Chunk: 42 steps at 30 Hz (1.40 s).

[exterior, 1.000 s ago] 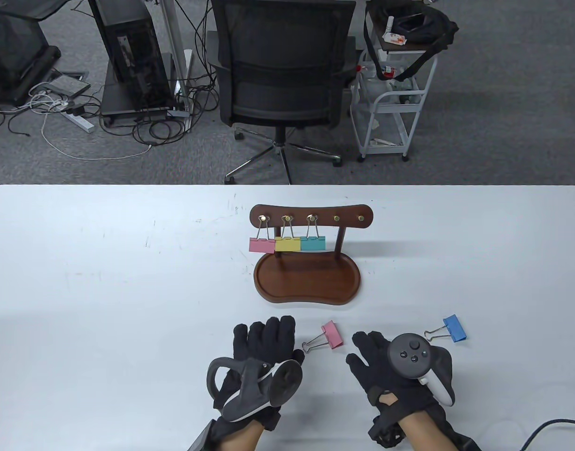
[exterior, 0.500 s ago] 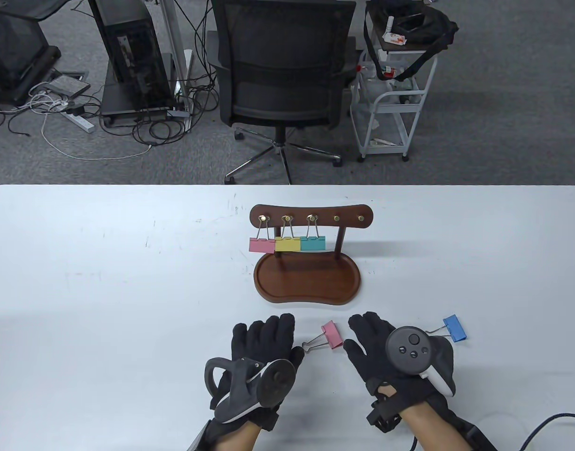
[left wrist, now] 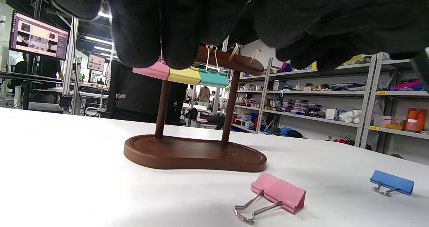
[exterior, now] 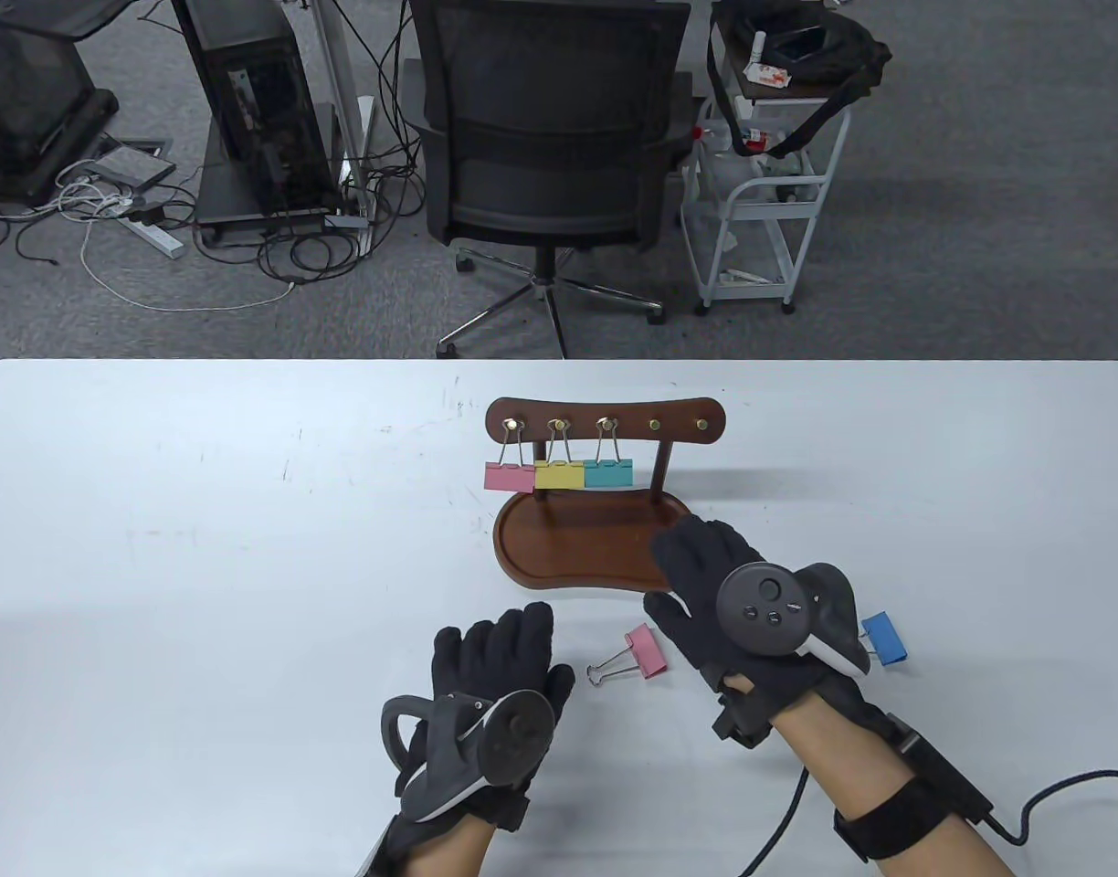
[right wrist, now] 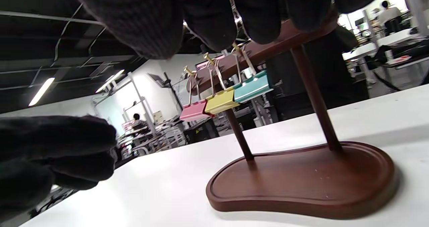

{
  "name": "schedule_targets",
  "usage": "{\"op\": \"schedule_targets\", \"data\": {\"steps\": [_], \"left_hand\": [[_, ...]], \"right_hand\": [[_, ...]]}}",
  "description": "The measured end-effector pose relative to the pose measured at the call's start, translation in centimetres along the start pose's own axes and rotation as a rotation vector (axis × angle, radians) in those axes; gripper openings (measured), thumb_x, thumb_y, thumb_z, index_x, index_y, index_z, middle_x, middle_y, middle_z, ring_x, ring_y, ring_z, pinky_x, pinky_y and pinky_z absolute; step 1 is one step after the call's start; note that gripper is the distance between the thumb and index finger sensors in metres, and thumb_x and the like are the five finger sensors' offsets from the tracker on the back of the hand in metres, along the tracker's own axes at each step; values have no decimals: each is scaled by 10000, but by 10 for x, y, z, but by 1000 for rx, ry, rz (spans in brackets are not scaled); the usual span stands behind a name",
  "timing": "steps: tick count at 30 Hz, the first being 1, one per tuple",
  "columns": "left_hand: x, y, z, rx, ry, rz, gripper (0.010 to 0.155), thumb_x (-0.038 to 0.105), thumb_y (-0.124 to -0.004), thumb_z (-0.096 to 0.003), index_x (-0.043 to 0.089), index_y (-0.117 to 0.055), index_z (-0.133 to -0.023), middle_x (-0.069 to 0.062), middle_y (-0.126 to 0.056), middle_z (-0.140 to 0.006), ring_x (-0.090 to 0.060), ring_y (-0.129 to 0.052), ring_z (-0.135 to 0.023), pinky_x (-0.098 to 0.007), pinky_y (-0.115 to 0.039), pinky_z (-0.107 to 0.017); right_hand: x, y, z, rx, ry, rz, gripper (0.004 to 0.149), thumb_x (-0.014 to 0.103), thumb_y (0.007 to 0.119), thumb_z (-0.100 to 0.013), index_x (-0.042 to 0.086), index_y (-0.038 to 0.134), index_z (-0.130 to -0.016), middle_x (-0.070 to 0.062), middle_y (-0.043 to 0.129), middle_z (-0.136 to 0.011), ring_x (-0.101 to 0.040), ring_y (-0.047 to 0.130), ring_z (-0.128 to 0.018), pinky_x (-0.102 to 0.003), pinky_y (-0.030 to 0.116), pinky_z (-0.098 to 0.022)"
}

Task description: Hook binder clip onto key rack

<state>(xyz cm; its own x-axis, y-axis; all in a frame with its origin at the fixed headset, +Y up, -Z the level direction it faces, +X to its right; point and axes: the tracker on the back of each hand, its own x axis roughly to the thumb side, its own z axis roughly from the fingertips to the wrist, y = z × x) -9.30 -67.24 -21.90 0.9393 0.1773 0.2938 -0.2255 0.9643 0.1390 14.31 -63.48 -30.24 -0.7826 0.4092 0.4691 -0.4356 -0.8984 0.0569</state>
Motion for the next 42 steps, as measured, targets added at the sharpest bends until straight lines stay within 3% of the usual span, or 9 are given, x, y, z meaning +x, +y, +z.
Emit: {"op": "schedule_targets", "data": {"steps": [8, 24, 42], "left_hand": [[-3, 1, 0, -2, 14, -1, 685, 440, -792, -568, 64, -683, -1130, -221, -837, -1060, -529, -851, -918, -745, -556, -706], [-6, 2, 1, -2, 26, 13, 687, 442, -790, -569, 63, -683, -1131, -221, -839, -1058, -531, -854, -915, -747, -555, -704], [-7, 0, 3, -6, 20, 29, 687, 441, -790, -569, 61, -683, -1131, -223, -837, -1059, -532, -855, -911, -748, -555, -703]], "right_hand": [[-16, 27, -16, 108, -71, 4, 699, 375, 820, -537, 37, 626, -1118, -308, 567, -1166, -610, 508, -1014, -727, 461, -680], [-43, 89, 1, 424, -141, 137, 723, 344, 862, -513, 95, 594, -1137, -217, 515, -1213, -587, 473, -1045, -745, 442, -686], [-43, 114, -3, 472, -136, 241, 702, 278, 879, -502, 100, 612, -1126, -182, 551, -1200, -566, 523, -1040, -739, 480, -681]]}}
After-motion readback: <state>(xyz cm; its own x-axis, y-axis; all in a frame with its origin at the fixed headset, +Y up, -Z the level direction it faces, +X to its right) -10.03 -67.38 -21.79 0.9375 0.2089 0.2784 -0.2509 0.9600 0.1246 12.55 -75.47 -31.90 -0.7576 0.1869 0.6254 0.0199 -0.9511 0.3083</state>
